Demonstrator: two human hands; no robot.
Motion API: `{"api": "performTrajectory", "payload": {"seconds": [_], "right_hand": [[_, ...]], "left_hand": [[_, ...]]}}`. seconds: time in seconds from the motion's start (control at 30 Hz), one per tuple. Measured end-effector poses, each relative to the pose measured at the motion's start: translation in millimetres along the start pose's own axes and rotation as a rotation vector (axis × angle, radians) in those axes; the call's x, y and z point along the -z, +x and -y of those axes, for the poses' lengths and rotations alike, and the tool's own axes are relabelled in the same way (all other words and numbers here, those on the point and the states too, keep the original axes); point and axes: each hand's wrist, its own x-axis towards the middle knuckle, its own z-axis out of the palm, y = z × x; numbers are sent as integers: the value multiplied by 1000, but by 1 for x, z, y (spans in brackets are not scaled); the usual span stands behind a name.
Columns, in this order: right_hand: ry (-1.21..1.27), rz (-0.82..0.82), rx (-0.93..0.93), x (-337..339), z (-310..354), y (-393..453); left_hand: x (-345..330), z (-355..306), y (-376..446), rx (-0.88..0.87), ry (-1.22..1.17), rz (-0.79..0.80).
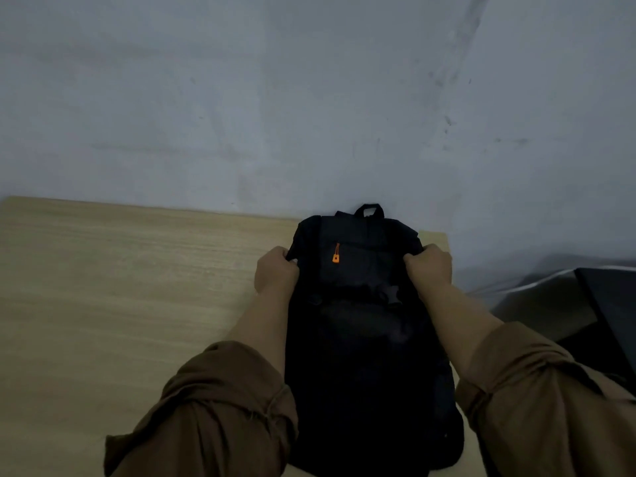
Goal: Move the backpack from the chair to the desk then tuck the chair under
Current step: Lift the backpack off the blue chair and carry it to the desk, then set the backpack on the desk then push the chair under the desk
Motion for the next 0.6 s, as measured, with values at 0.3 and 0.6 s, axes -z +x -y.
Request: {"api": "performTrajectory", "payload": {"seconds": [0.3, 0.6], "right_hand": [[-149, -74, 55, -4, -2, -19], [-44, -47, 457, 0, 13, -145]], "left_hand": [[4, 5, -7, 18, -49, 107], [51, 31, -110, -65, -295, 74]]}}
